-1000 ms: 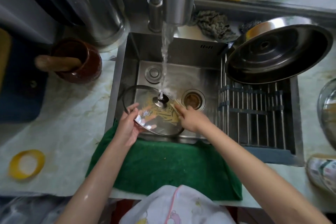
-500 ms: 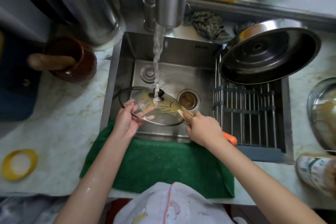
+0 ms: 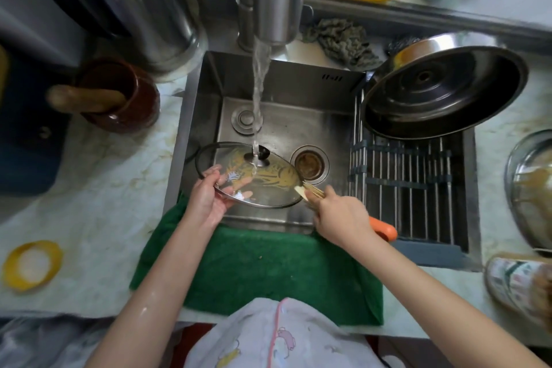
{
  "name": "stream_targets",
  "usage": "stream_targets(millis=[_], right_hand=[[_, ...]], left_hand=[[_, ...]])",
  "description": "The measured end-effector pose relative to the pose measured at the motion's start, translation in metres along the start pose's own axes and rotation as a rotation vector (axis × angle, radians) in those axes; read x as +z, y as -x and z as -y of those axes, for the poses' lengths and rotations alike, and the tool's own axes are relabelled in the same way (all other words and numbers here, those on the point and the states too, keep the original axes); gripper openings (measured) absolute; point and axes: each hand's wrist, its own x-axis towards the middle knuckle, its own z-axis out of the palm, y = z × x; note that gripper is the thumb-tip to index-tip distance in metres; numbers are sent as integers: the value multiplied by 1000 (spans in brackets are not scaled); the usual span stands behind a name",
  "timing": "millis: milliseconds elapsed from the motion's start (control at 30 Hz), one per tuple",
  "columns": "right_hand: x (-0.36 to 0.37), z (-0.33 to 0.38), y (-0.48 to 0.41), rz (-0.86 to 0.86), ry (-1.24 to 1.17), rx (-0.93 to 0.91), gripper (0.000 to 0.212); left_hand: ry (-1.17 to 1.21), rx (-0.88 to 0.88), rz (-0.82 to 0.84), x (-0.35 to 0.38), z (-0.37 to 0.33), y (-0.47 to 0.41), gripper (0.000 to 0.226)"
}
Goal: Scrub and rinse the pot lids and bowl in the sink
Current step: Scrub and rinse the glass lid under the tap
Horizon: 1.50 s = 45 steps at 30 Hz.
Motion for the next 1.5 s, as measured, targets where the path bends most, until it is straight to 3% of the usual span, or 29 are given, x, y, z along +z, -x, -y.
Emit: stream_targets(millis=[133, 267, 433, 533, 700, 800, 967, 1100, 1500], right_hand=[[-3, 22, 13, -22, -26, -162, 55], [-3, 3, -5, 47, -34, 27, 52], [0, 25, 4, 15, -83, -88, 54], [-3, 6, -12, 106, -136, 106, 52], [-3, 25, 8, 57, -177, -51, 54], [-5, 5, -8, 89, -185, 153, 52], [-9, 26, 8, 50, -264, 19, 54], [-9, -1, -12, 71, -221, 221, 50], [-31, -12, -6, -62, -96, -72, 46]], left_hand=[[17, 11, 10, -2, -1, -5, 13], [31, -3, 12, -1, 5, 0, 15], [12, 11, 7, -2, 3, -8, 14], [23, -4, 11, -3, 9, -5, 14], [35, 2, 7, -4, 9, -8, 18], [49, -16, -6, -5, 13, -7, 28], [73, -23, -5, -1, 7, -13, 24], [106, -35, 2, -3, 9, -15, 24], [250, -51, -66, 8, 2, -7, 21]])
